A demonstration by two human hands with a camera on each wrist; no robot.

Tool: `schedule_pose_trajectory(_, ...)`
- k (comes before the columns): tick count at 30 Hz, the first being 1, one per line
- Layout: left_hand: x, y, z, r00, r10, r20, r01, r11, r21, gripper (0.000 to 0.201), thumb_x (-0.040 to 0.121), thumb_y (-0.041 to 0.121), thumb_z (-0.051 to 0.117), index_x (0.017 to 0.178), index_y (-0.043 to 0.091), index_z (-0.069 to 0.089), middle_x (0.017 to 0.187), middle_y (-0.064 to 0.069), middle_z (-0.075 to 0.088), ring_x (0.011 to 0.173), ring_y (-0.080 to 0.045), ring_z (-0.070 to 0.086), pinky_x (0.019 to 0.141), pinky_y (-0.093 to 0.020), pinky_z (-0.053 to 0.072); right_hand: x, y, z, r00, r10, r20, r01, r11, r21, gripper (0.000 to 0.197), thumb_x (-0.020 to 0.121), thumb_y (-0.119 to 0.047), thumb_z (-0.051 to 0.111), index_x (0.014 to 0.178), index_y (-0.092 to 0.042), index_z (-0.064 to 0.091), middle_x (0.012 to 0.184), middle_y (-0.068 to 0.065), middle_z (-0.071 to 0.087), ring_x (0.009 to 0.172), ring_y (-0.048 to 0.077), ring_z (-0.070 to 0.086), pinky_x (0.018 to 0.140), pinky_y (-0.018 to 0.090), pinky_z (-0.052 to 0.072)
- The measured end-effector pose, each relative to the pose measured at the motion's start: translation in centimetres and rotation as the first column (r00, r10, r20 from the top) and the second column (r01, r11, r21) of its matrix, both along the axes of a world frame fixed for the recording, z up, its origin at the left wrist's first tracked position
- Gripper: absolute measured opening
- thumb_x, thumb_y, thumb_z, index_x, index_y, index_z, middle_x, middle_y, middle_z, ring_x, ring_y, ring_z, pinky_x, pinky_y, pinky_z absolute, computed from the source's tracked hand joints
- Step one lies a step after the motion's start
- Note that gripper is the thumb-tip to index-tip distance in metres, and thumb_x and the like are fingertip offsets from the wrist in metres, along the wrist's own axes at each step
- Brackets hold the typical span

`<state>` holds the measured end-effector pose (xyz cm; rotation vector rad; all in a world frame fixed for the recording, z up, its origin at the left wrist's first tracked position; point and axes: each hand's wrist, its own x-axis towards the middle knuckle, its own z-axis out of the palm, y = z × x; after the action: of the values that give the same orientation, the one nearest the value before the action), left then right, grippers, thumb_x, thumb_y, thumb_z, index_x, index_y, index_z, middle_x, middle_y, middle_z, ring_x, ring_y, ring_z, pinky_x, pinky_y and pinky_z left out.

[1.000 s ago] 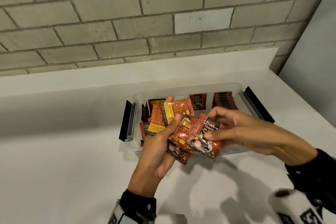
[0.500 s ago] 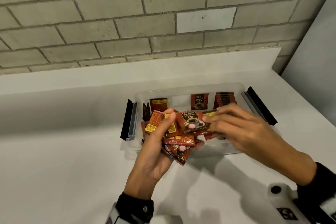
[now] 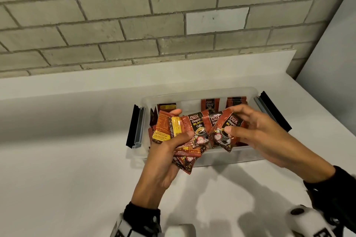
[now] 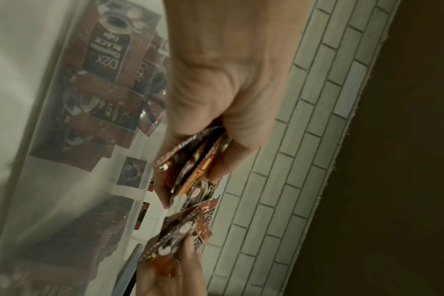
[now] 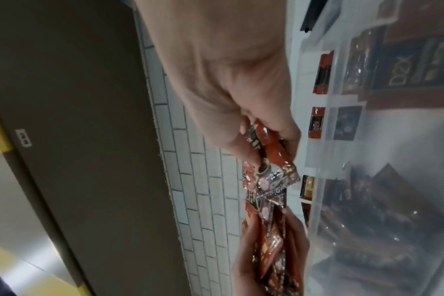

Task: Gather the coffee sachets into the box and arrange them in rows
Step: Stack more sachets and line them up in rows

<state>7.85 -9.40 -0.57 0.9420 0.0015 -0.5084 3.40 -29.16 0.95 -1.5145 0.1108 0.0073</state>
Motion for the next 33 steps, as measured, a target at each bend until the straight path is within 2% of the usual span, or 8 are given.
schedule_pose_trajectory(2,-0.2,-0.3,0.1,1.000,-0.025,0.018,0.025,1.000,0.000,0.060,0.061,-0.005,0.068,0.115,0.020,0.062,0.108,-0.014,0.071,0.097,-0.033,0.069,0.071,-0.042,0.059,0.5,0.5,0.1,0.998,-0.016,-0.059,0.018,0.999,0.041,0.036,0.081,0.002,0.064,0.113,-0.012,0.057,0.111,0.006,0.068,0.094,0.021,0.069,0.081,0.040,0.058)
schedule_pose_trajectory(7,-0.6,-0.4,0.2,0.998,-0.049,0.032,0.050,0.998,-0.044,0.062,0.064,-0.010,0.065,0.121,0.014,0.056,0.106,-0.017,0.071,0.092,-0.037,0.069,0.063,-0.044,0.058,0.7,1.5,0.0,0.995,-0.063,-0.078,0.068,0.996,0.065,0.031,0.081,0.003,0.065,0.106,-0.010,0.052,0.112,0.011,0.063,0.087,0.016,0.067,0.063,0.019,0.054)
schedule_pose_trajectory(11,-0.7,-0.3,0.2,0.999,-0.034,0.030,0.035,0.999,-0.038,0.061,0.064,-0.006,0.067,0.121,0.013,0.057,0.106,-0.017,0.070,0.090,-0.035,0.070,0.061,-0.041,0.058,0.3,1.8,0.4,1.000,0.018,-0.007,-0.019,0.988,-0.151,0.030,0.086,-0.005,0.063,0.112,-0.018,0.056,0.111,-0.002,0.065,0.087,0.004,0.066,0.065,0.014,0.050)
schedule_pose_trajectory(17,-0.6,-0.6,0.0,0.999,-0.035,0.038,0.034,0.999,0.025,0.053,0.064,-0.003,0.068,0.114,0.016,0.062,0.104,-0.015,0.071,0.091,-0.032,0.070,0.075,-0.045,0.059,0.1,1.7,1.0,0.985,0.171,-0.012,-0.165,0.929,-0.333,0.063,0.088,0.003,0.057,0.135,-0.035,0.039,0.130,-0.008,0.050,0.117,0.009,0.054,0.088,0.029,0.054)
schedule_pose_trajectory(20,-0.6,-0.5,0.4,0.995,-0.077,0.058,0.073,0.996,0.058,0.049,0.068,-0.003,0.067,0.112,0.017,0.063,0.102,-0.014,0.072,0.091,-0.032,0.070,0.075,-0.045,0.059,0.0,1.8,1.9,0.961,0.265,-0.083,-0.277,0.895,-0.349,0.065,0.087,0.003,0.059,0.134,-0.037,0.039,0.121,-0.011,0.053,0.109,0.007,0.058,0.082,0.028,0.056)
schedule_pose_trajectory(26,-0.5,-0.1,0.1,0.992,-0.049,-0.112,0.055,0.997,0.050,0.045,0.078,-0.002,0.065,0.121,0.009,0.058,0.116,-0.018,0.067,0.108,-0.038,0.063,0.093,-0.060,0.047,0.6,1.5,2.2,0.976,0.169,-0.138,-0.202,0.940,-0.275,0.038,0.082,0.003,0.064,0.110,-0.021,0.057,0.108,0.017,0.063,0.091,0.023,0.062,0.087,0.053,0.049)
schedule_pose_trajectory(30,-0.5,0.2,0.3,0.991,-0.069,-0.115,0.075,0.996,0.053,0.036,0.076,-0.005,0.063,0.110,0.007,0.062,0.106,-0.018,0.071,0.090,-0.034,0.070,0.070,-0.045,0.060,0.9,0.8,1.8,0.980,0.130,-0.150,-0.156,0.972,-0.177,0.037,0.081,0.004,0.064,0.110,-0.019,0.057,0.107,0.018,0.065,0.098,0.036,0.062,0.093,0.059,0.043)
schedule_pose_trajectory(33,-0.4,0.3,0.3,0.990,-0.063,-0.124,0.065,0.998,0.012,0.047,0.072,0.002,0.066,0.119,0.007,0.058,0.108,-0.020,0.070,0.089,-0.033,0.071,0.062,-0.041,0.059,0.8,0.6,1.6,0.997,0.070,0.037,-0.062,0.981,-0.186,0.036,0.082,0.006,0.062,0.105,-0.021,0.056,0.095,-0.002,0.070,0.092,0.021,0.066,0.081,0.039,0.057)
